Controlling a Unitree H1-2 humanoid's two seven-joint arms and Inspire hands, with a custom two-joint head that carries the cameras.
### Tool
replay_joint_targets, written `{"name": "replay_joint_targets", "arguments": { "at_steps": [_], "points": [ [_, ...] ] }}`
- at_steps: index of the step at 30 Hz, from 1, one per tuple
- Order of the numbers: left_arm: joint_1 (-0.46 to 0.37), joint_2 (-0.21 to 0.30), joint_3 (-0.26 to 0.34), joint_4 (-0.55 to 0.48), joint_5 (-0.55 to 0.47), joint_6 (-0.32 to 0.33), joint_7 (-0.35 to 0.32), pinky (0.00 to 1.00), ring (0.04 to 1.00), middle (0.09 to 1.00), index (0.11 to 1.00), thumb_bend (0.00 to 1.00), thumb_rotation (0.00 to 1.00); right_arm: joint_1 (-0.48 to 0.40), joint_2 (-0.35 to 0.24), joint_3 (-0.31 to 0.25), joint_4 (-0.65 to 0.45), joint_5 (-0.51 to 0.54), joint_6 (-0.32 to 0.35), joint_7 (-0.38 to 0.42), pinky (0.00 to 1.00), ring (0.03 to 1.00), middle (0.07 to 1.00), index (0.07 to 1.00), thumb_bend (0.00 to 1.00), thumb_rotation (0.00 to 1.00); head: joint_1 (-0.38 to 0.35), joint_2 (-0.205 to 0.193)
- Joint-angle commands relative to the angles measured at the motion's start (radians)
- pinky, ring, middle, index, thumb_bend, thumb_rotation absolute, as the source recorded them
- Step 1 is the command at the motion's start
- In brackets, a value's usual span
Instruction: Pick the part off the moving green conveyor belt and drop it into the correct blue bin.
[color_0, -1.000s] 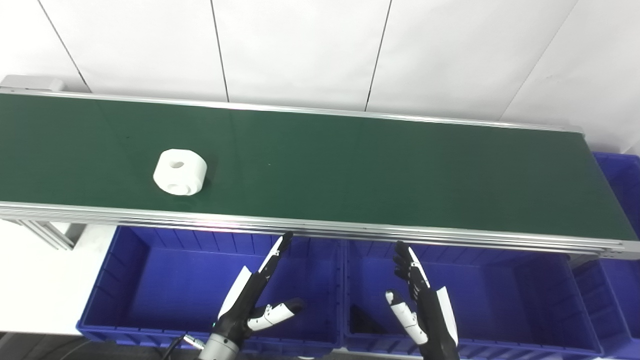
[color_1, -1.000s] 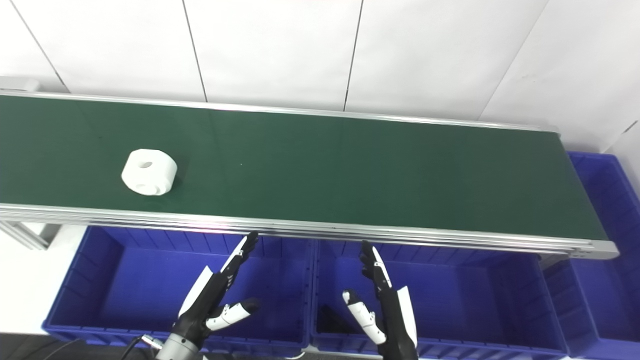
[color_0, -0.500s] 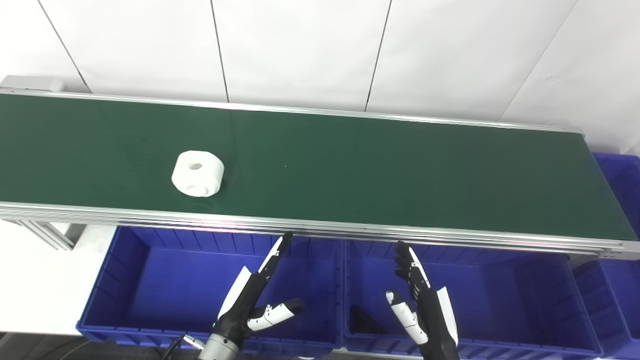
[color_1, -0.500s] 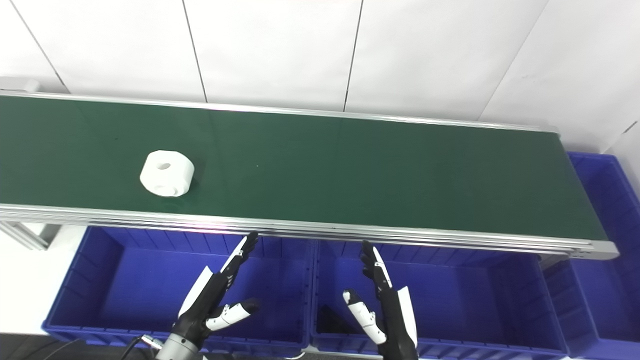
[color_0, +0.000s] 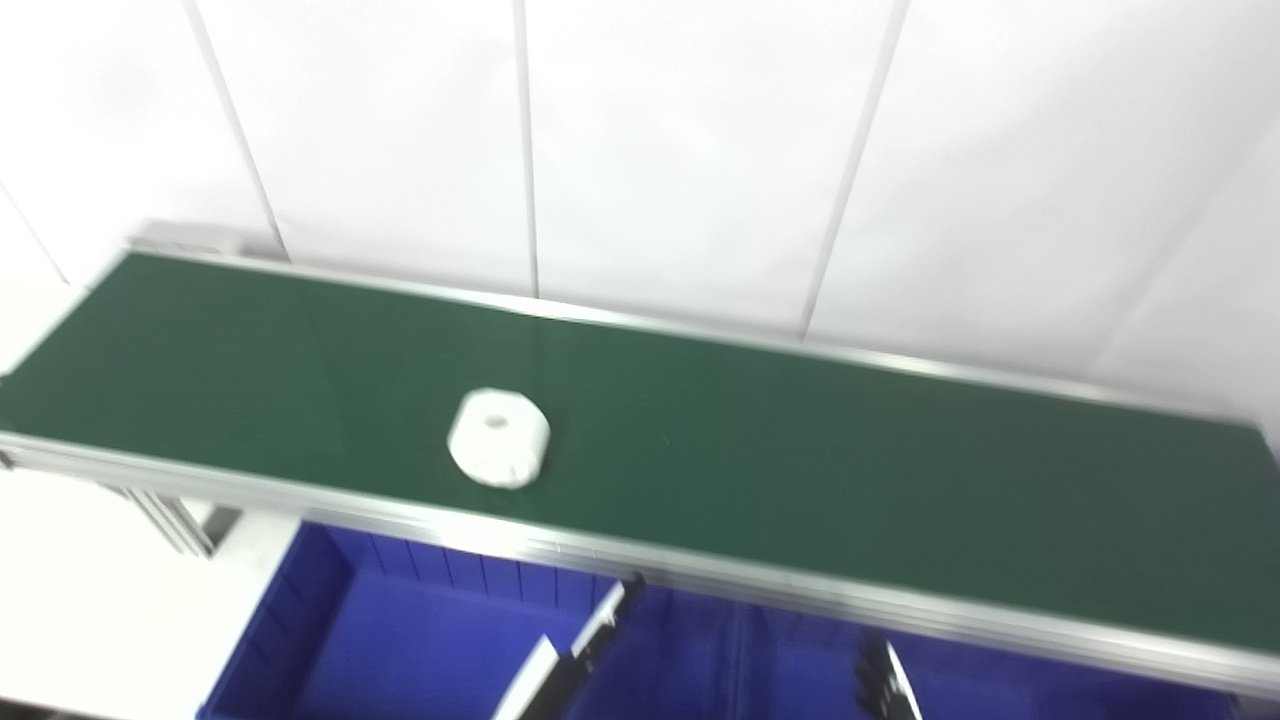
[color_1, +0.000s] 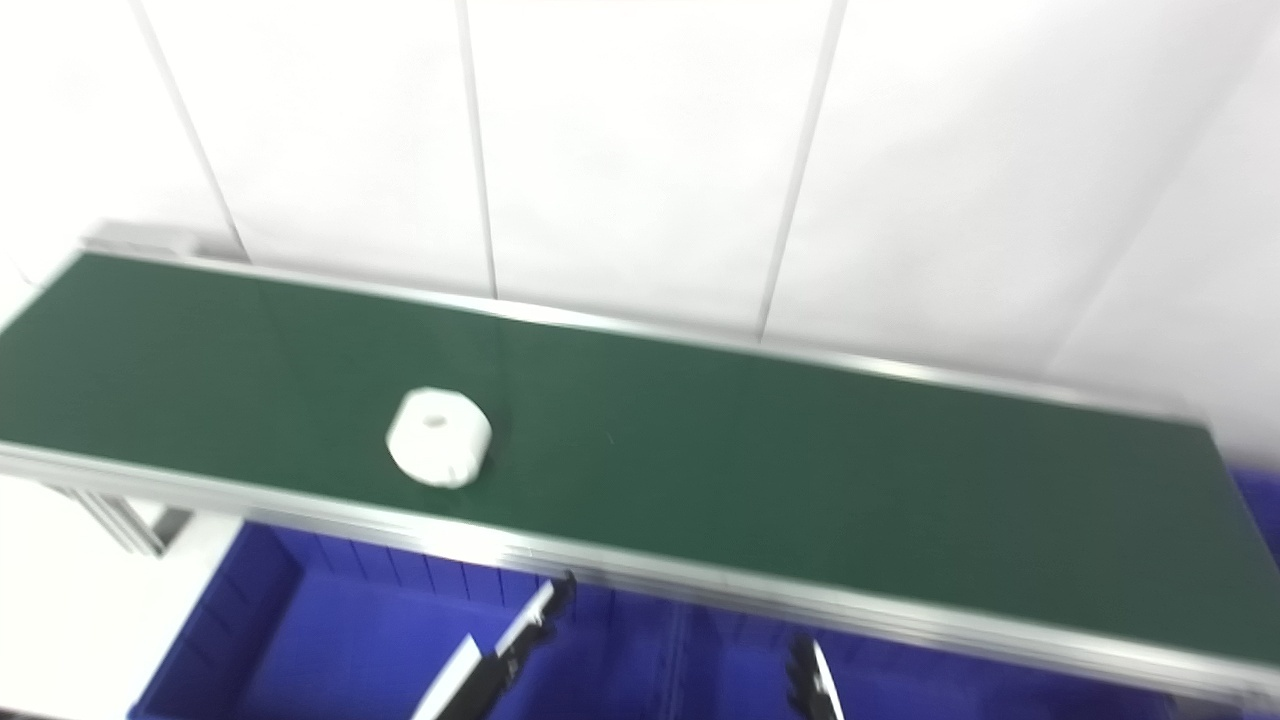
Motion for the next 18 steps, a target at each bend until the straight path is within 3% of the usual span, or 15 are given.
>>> {"name": "replay_joint_targets", "arguments": {
  "at_steps": [1,9,15,18],
  "points": [
    [-0.024,0.005,-0.014,-0.007,-0.001,-0.043,0.032,0.92,0.981,1.0,1.0,0.78,0.69,-0.013,0.0,0.005,-0.013,0.008,-0.061,-0.006,0.94,0.953,0.966,0.984,0.69,0.88,0.001,-0.005],
    [-0.059,0.038,-0.016,-0.087,-0.03,-0.044,0.036,0.92,0.983,1.0,1.0,0.79,0.64,-0.041,0.0,0.008,0.033,0.007,-0.061,-0.015,0.95,0.964,0.972,0.988,0.69,0.89,0.01,-0.023],
    [-0.15,0.104,0.065,-0.2,-0.061,-0.03,-0.016,0.94,0.991,1.0,1.0,0.8,0.63,-0.045,0.01,0.008,0.04,0.003,-0.061,-0.026,0.95,0.969,0.973,0.982,0.69,0.88,0.013,-0.025],
    [-0.22,0.148,0.116,-0.232,-0.036,-0.017,-0.034,0.97,1.0,1.0,1.0,0.76,0.61,-0.049,0.011,0.012,0.043,-0.004,-0.061,-0.036,0.94,0.963,0.972,0.982,0.68,0.88,0.011,-0.026]
  ]
}}
